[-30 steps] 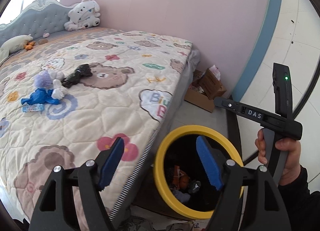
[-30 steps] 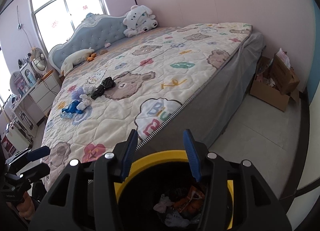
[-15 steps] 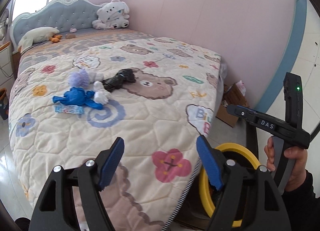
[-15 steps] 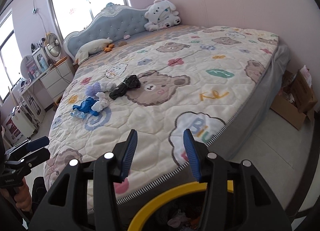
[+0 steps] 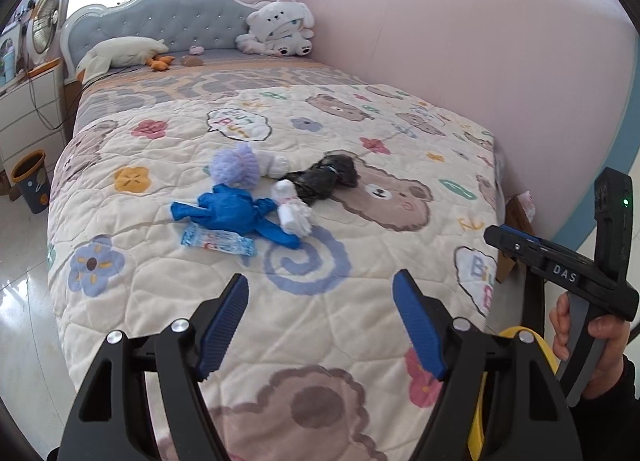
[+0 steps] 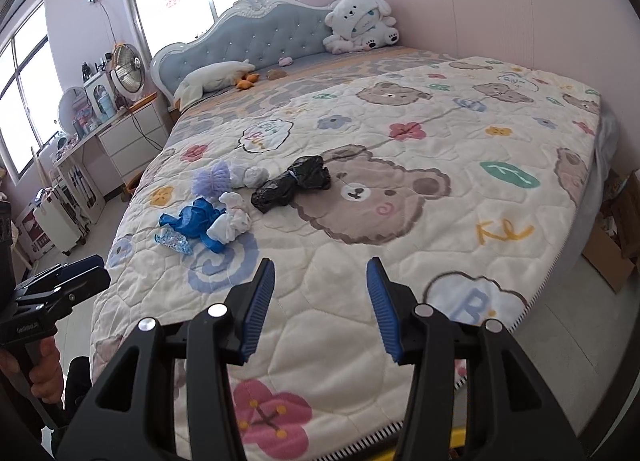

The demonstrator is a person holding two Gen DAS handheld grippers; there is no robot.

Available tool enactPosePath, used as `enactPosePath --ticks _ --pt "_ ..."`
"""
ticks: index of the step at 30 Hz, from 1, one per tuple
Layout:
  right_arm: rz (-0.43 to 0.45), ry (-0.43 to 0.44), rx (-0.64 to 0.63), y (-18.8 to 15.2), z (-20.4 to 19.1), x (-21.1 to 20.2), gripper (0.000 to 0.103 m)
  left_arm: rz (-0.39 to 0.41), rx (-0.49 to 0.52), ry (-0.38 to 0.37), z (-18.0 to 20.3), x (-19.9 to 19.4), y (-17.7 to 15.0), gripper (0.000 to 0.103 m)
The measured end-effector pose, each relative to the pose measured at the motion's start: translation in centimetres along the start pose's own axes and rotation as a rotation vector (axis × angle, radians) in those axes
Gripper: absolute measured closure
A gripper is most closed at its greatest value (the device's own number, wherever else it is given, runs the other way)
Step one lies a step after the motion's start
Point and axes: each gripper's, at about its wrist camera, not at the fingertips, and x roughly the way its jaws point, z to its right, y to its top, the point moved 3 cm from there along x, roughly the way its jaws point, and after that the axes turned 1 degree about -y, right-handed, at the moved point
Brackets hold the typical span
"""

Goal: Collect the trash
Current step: 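Move both open grippers back over the bed, then grasp the black plastic bag with the right gripper while the left gripper grasps the blue glove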

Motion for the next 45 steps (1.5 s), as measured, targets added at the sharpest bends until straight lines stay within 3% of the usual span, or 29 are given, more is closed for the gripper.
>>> enactPosePath --ticks 11,21,34,45 --pt "-0.031 0.028 0.007 3.6 -2.0 7.1 0.057 -0.044 -0.066 0.082 -5.6 5.1 3.3 0.032" --pt "-0.082 0.006 0.018 7.0 -2.5 15.1 0.057 -0.099 -0.127 0.104 -9.5 10.1 5.1 0.032" --pt "-0.127 -0.042 0.103 10.6 -1.4 24.3 0.056 -0.145 -0.155 0.088 -11.0 14.3 5.9 0.032" --pt "-0.138 -0.054 0.112 11.3 -1.9 27.5 0.052 -0.142 -0.141 0.09 -10.7 15.7 5.3 0.035"
